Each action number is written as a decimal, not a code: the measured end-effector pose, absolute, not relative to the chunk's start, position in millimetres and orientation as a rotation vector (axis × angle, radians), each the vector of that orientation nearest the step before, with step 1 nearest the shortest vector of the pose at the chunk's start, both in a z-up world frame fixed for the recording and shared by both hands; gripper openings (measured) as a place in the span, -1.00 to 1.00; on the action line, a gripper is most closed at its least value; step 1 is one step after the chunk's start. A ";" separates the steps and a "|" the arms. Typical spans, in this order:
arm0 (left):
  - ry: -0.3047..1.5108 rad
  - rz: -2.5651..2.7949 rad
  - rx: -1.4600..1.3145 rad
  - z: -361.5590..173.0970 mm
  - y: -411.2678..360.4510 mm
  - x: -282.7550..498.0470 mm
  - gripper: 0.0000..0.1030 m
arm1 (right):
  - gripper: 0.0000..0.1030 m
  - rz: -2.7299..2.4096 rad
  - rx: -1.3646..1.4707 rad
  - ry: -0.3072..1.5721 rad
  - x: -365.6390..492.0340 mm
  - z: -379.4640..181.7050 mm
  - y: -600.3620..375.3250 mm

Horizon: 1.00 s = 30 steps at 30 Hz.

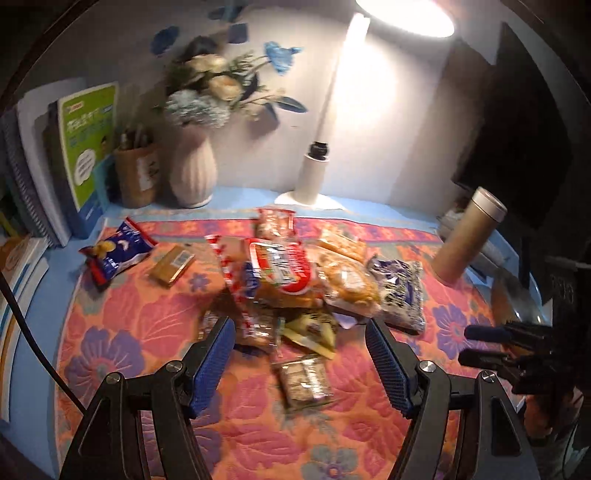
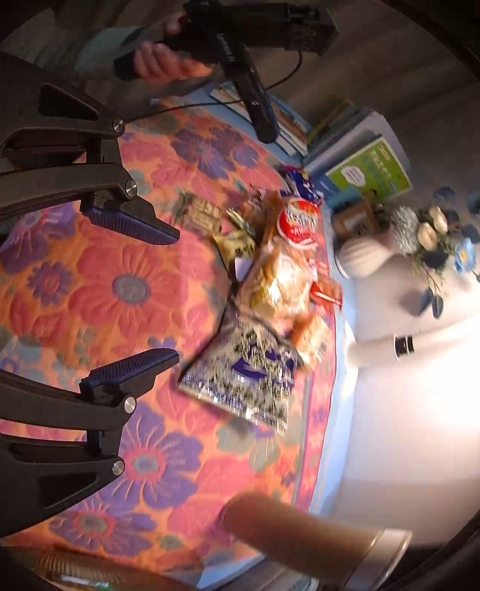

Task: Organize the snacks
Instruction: 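Move both tools back toward the snack pile on the blanket, then grasp the blue chip bag with the left tool while the right tool grasps the small wrapped cake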

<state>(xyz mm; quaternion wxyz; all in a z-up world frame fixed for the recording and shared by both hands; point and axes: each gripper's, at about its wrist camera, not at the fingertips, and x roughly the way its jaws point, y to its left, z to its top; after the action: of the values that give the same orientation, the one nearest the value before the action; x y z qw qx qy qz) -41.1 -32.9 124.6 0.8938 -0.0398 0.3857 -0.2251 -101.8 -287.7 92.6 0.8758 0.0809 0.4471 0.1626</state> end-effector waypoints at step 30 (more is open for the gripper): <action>0.856 0.021 -0.555 8.1 109.2 169.7 0.45 | 0.49 0.474 -0.072 0.929 -29.6 10.6 -122.8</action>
<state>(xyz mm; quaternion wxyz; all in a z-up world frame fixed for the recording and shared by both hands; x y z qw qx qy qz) 169.7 109.2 8.1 0.8728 -0.2655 0.4095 0.0099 -29.6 -122.8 10.6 0.8664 -0.0342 0.4438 0.2265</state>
